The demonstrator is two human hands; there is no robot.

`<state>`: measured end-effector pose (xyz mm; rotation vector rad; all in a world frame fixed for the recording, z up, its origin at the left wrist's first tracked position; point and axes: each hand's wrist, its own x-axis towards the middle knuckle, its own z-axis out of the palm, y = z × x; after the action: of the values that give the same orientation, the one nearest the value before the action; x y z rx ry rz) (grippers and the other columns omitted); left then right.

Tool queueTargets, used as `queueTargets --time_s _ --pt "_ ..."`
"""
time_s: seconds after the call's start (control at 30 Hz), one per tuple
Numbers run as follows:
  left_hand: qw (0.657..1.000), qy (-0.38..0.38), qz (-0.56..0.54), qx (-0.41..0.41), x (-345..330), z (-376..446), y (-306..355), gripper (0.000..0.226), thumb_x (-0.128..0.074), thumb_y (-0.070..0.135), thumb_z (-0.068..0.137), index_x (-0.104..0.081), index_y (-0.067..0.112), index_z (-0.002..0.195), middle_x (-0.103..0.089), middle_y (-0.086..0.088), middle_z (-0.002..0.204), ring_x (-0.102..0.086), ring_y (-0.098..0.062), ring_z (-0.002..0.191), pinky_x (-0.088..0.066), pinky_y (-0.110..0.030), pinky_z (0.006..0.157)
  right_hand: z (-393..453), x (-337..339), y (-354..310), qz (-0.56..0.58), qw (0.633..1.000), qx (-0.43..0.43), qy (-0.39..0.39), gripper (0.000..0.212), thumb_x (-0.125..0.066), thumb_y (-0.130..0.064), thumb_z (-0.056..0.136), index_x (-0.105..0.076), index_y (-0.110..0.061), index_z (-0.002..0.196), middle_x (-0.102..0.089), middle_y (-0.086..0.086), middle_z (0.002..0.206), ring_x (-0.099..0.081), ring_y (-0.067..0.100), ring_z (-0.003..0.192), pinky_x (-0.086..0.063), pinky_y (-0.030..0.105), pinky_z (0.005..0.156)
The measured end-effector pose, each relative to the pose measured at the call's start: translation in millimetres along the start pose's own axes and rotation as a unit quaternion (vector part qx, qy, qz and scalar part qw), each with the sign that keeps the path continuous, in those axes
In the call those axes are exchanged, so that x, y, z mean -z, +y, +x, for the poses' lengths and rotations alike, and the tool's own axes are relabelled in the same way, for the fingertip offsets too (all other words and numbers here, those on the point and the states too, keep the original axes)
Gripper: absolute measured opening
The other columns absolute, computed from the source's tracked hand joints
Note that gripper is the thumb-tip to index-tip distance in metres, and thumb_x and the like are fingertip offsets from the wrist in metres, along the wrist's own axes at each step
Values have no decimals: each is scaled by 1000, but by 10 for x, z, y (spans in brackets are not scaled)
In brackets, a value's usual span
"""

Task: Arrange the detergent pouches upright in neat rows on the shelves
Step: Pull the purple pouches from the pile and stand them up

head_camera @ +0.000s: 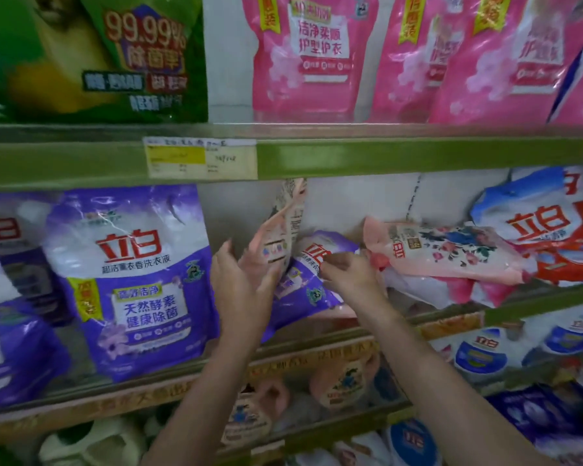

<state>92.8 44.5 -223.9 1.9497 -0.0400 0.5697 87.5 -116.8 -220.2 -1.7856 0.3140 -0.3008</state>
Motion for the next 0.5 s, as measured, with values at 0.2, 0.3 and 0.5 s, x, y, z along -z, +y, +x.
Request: queueTargets --time_s 0.2,0.3,0.5 --pt "995 -33 71 -54 -247 424 261 60 -70 21 77 -48 4 130 -58 -18 128 -52 -31 119 -35 -31 93 598 -125 -302 -12 997 19 -72 35 -46 4 86 -51 -10 54 -51 12 57 -48 21 59 -35 35 59" --pt "994 -65 54 -65 -321 568 312 30 -56 17 88 -62 9 116 -68 -19 113 -62 -33 107 -46 -36 85 824 -130 -394 38 990 -8 -132 44 -44 3 90 -55 -14 52 -54 1 46 -52 11 40 -40 18 42" --pt "998 54 1 -22 -387 626 315 34 -50 23 94 -68 -3 81 -65 -32 76 -61 -41 75 -21 -29 51 1083 -181 -419 41 963 1 -265 20 -53 4 87 -62 -11 76 -64 10 68 -59 24 58 -47 33 57"
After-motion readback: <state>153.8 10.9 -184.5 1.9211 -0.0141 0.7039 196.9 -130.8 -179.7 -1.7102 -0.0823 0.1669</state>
